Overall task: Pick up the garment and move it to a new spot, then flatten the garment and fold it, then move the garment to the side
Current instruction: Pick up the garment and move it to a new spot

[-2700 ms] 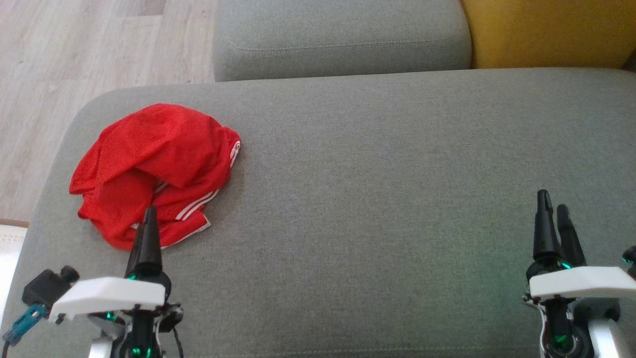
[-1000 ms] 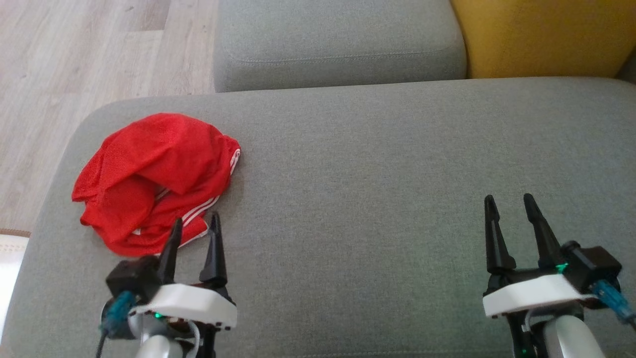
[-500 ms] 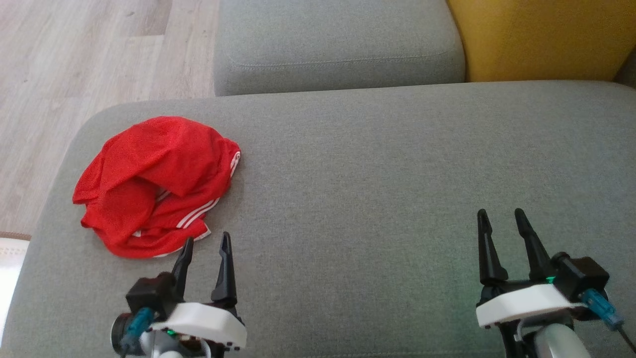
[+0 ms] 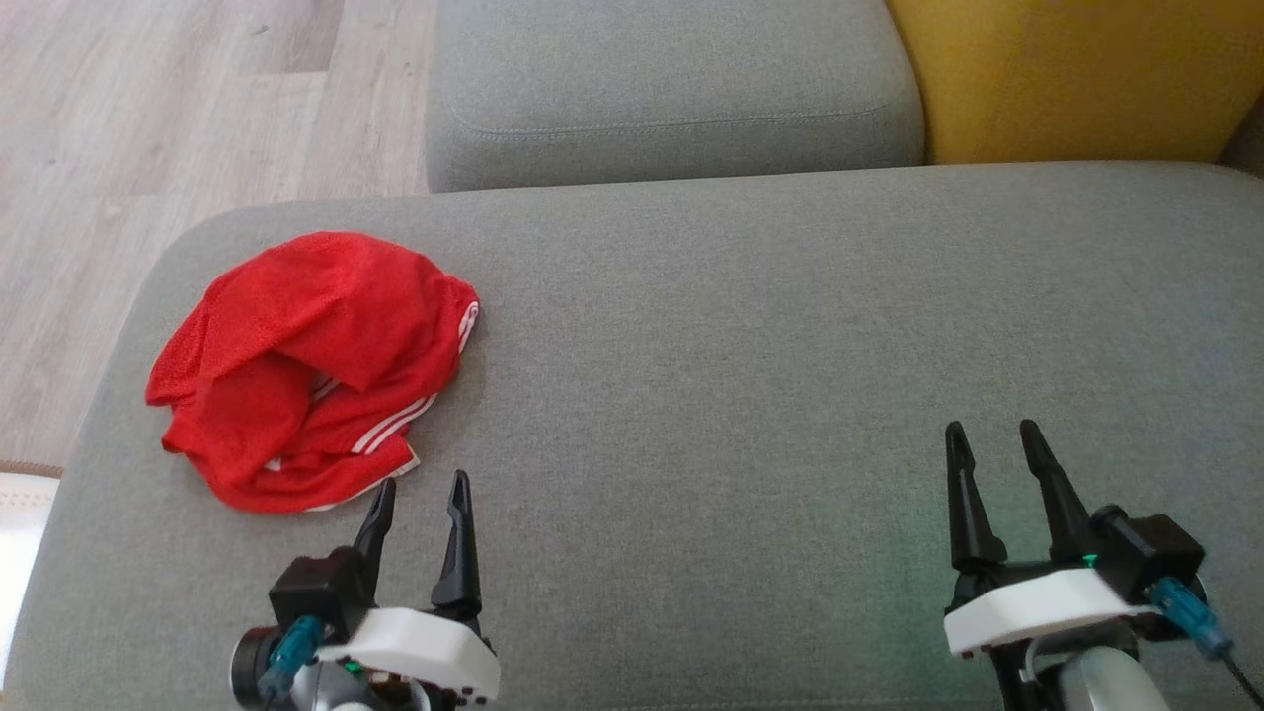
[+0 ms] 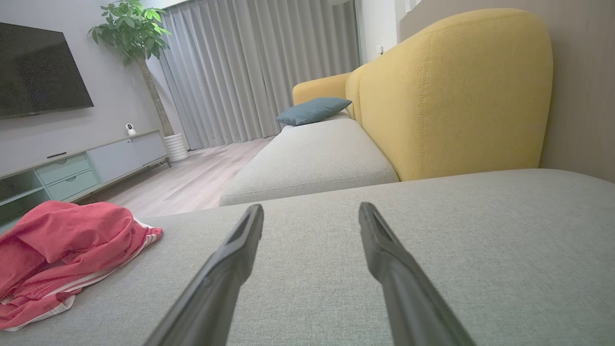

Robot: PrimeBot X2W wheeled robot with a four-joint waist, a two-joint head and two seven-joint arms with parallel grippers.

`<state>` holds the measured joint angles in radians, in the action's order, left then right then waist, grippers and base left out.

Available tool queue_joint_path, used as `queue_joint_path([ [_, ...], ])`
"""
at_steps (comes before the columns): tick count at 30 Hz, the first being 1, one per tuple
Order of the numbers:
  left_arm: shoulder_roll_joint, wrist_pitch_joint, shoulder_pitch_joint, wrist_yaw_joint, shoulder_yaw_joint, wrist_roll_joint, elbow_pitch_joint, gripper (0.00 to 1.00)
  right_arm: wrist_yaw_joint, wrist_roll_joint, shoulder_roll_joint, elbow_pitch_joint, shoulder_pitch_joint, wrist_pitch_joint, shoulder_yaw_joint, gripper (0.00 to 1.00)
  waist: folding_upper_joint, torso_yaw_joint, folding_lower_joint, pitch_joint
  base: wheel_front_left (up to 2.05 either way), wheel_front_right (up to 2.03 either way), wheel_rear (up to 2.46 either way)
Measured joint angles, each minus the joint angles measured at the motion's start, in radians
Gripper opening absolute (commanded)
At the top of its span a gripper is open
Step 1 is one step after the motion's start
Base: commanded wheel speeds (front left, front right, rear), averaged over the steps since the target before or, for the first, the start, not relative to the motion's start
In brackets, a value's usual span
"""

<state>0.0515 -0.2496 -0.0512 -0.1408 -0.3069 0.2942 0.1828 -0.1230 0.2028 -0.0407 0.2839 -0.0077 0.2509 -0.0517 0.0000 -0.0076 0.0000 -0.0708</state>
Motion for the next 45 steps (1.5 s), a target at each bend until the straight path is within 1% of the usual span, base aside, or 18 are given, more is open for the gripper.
queue_joint_path([
  [7,0.000,0.000,0.001,-0.006,0.000,0.004,0.000,1.00,0.000,0.007,0.000,0.005,0.000,0.000,-0.002,1.00,0.0000,0.018,0.0000,0.000,0.00,0.00,0.00],
  [14,0.000,0.000,0.001,-0.017,0.028,0.009,-0.001,1.00,0.000,0.017,0.000,0.006,0.002,0.000,-0.035,1.00,0.0000,0.078,0.0000,-0.004,0.00,0.00,0.00],
  [19,0.000,0.000,-0.001,-0.017,0.038,0.008,-0.002,1.00,0.000,0.019,-0.001,0.012,0.023,0.000,-0.047,1.00,0.0000,0.147,0.0000,-0.009,0.00,0.00,0.00],
  [24,0.000,0.000,-0.009,-0.016,0.062,-0.004,-0.002,1.00,0.000,0.044,0.000,0.015,0.034,0.000,-0.065,1.00,0.0000,0.227,0.0000,-0.016,0.00,0.00,0.00],
  [30,0.000,0.000,-0.020,0.001,0.082,-0.021,-0.003,1.00,0.000,0.065,0.000,0.015,0.038,0.000,-0.084,1.00,0.0000,0.320,0.0000,-0.025,0.00,0.00,0.00],
  [35,0.000,0.000,-0.027,0.014,0.096,-0.038,-0.017,1.00,0.000,0.079,0.000,0.015,0.038,0.000,-0.088,1.00,0.0000,0.377,0.0000,-0.032,0.00,0.00,0.00],
  [39,0.001,0.000,-0.031,0.015,0.106,-0.038,-0.018,1.00,0.000,0.088,0.000,0.017,0.038,0.000,-0.092,1.00,0.0000,0.392,0.0000,-0.040,0.00,0.00,0.00],
  [45,0.001,0.000,-0.036,0.018,0.143,-0.038,-0.026,1.00,0.000,0.088,0.000,0.021,0.038,0.000,-0.103,1.00,0.0000,0.370,0.0000,-0.036,0.00,0.00,0.00],
])
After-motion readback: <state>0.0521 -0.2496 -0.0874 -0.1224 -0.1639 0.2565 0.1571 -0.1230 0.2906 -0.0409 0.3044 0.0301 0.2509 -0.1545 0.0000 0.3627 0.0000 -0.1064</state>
